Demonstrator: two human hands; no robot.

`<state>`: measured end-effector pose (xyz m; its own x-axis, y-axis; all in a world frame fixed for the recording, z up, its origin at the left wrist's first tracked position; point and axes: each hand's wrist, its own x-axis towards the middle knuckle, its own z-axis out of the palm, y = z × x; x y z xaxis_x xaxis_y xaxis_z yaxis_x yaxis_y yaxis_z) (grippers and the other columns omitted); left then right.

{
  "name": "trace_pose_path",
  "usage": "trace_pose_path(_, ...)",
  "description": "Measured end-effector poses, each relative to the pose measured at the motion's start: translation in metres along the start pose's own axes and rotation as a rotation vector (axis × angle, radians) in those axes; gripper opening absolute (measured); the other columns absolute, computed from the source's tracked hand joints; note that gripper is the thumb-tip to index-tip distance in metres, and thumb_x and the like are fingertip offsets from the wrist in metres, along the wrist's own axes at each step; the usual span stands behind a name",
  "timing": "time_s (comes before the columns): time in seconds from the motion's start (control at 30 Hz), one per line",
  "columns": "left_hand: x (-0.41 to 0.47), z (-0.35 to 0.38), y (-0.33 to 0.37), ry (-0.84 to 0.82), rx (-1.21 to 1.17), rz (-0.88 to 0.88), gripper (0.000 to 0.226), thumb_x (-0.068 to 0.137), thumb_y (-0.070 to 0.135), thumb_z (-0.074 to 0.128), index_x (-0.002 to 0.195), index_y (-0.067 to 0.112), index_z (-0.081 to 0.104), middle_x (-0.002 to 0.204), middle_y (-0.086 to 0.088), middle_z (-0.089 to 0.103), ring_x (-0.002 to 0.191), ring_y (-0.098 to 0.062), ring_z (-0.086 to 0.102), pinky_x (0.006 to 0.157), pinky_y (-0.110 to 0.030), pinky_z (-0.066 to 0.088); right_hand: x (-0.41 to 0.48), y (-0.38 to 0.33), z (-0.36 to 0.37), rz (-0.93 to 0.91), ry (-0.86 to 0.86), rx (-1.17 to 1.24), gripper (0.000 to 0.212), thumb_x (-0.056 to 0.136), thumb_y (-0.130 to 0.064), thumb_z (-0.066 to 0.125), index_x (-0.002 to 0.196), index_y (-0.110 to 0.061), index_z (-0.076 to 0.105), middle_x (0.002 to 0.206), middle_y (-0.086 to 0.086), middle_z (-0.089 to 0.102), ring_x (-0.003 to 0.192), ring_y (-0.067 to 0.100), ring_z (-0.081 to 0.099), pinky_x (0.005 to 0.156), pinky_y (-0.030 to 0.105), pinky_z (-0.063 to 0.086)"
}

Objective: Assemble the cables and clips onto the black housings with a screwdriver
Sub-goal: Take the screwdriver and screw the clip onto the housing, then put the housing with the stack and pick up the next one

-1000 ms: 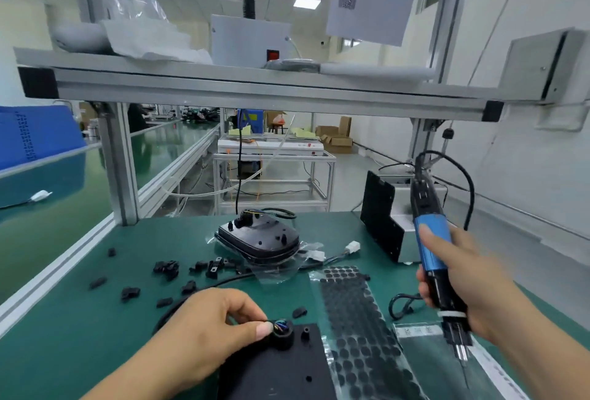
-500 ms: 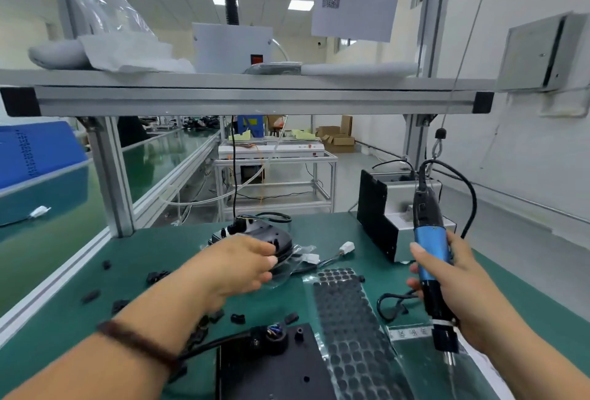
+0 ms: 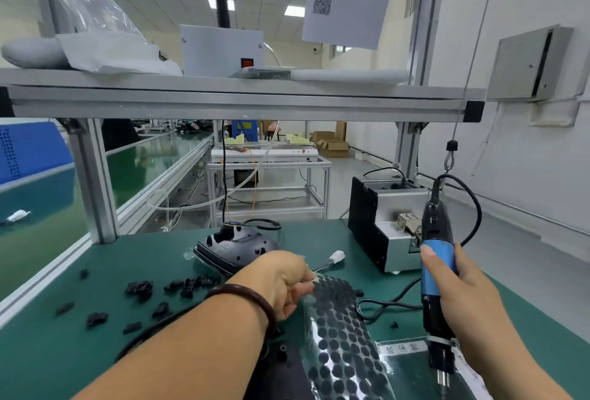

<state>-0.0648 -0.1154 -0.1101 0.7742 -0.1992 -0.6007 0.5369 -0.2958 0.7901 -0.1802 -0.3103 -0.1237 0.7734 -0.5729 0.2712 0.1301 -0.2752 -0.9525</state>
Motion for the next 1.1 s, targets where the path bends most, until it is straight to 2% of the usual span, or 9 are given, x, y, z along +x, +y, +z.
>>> trace_pose_path(0.17, -0.003, -0.011, -0.004, 0.036, -0.084, 0.111, 0.02, 0.092, 0.004, 0.056, 0.091, 0.018, 0.07, 0.071, 0.005, 0.063, 0.058, -0.004, 0.048, 0.054, -0.016, 0.033, 0.0, -0.001, -0.002, -0.223, 0.113, -0.276, 0.032, 0.091, -0.046, 0.051, 0.099, -0.015, 0.053, 0.085, -0.005, 0.052, 0.08, 0.017, 0.051, 0.065, 0.033, 0.038)
trace_pose_path(0.23, -0.005, -0.018, -0.006, 0.024, -0.154, 0.158, 0.023, 0.092, 0.001, 0.054, 0.09, 0.018, 0.07, 0.068, 0.005, 0.064, 0.054, -0.003, 0.049, 0.05, -0.015, 0.032, -0.001, -0.006, 0.0, -0.275, 0.115, -0.434, 0.034, 0.092, -0.045, 0.05, 0.116, -0.021, 0.053, 0.123, -0.002, 0.054, 0.113, 0.021, 0.048, 0.089, 0.034, 0.041)
trace_pose_path(0.3, -0.008, -0.023, -0.008, 0.012, -0.21, 0.19, 0.025, 0.092, -0.001, 0.052, 0.093, 0.018, 0.069, 0.069, 0.003, 0.064, 0.051, -0.003, 0.048, 0.048, -0.014, 0.033, -0.004, -0.015, 0.002, -0.345, 0.136, -0.51, 0.057, 0.093, -0.043, 0.051, 0.145, -0.025, 0.037, 0.151, -0.012, 0.032, 0.139, 0.005, 0.025, 0.111, 0.025, 0.018)
trace_pose_path(0.47, -0.012, -0.031, -0.015, 0.051, -0.253, 0.29, 0.025, 0.091, -0.002, 0.054, 0.102, 0.018, 0.064, 0.077, -0.002, 0.063, 0.061, -0.009, 0.051, 0.054, -0.02, 0.039, -0.01, -0.033, 0.047, -0.615, -0.154, -0.511, 0.015, 0.09, -0.023, 0.062, 0.1, -0.026, 0.073, 0.093, -0.021, 0.065, 0.091, -0.004, 0.058, 0.079, 0.003, 0.037)
trace_pose_path(0.57, -0.014, -0.035, -0.017, 0.076, -0.241, 0.37, 0.025, 0.089, -0.001, 0.059, 0.106, 0.017, 0.06, 0.077, -0.002, 0.065, 0.065, -0.01, 0.055, 0.055, -0.021, 0.04, -0.007, -0.032, 0.093, -0.568, -0.437, -0.667, 0.019, 0.095, -0.025, 0.055, 0.092, -0.022, 0.074, 0.089, -0.011, 0.067, 0.086, 0.004, 0.057, 0.074, 0.01, 0.04)
trace_pose_path(0.67, -0.015, -0.037, -0.02, 0.072, -0.217, 0.46, 0.03, 0.088, -0.002, 0.06, 0.114, 0.014, 0.056, 0.078, -0.005, 0.064, 0.063, -0.013, 0.054, 0.054, -0.021, 0.041, 0.0, -0.031, 0.12, -0.543, -0.471, -0.789, 0.026, 0.097, -0.024, 0.048, 0.091, -0.015, 0.072, 0.091, 0.0, 0.066, 0.09, 0.017, 0.056, 0.084, 0.031, 0.045)
trace_pose_path(0.83, -0.014, -0.04, -0.024, 0.082, -0.16, 0.564, 0.023, 0.087, -0.005, 0.057, 0.103, 0.012, 0.054, 0.088, -0.01, 0.061, 0.073, -0.018, 0.053, 0.064, -0.027, 0.042, 0.0, -0.037, 0.129, -0.522, -0.5, -0.807, 0.037, 0.096, -0.021, 0.049, 0.058, -0.021, 0.051, 0.061, -0.007, 0.048, 0.072, 0.019, 0.049, 0.065, 0.03, 0.036)
trace_pose_path(1.0, -0.014, -0.042, -0.024, 0.102, -0.088, 0.605, 0.024, 0.082, -0.004, 0.063, 0.104, 0.003, 0.054, 0.08, -0.009, 0.064, 0.063, -0.015, 0.054, 0.058, -0.025, 0.042, 0.006, -0.051, 0.133, -0.521, -0.571, -0.971, 0.026, 0.097, -0.024, 0.048, 0.088, -0.013, 0.07, 0.086, 0.002, 0.067, 0.08, 0.019, 0.058, 0.07, 0.029, 0.045)
trace_pose_path(1.1, -0.012, -0.041, -0.024, 0.158, -0.091, 0.596, 0.043, 0.077, 0.0, 0.068, 0.115, 0.009, 0.048, 0.109, -0.019, 0.065, 0.094, -0.032, 0.061, 0.078, -0.039, 0.048, 0.009, -0.055, 0.136, -0.577, -0.592, -1.141, 0.019, 0.093, -0.019, 0.05, 0.09, -0.014, 0.068, 0.077, 0.001, 0.061, 0.072, 0.02, 0.056, 0.062, 0.028, 0.043)
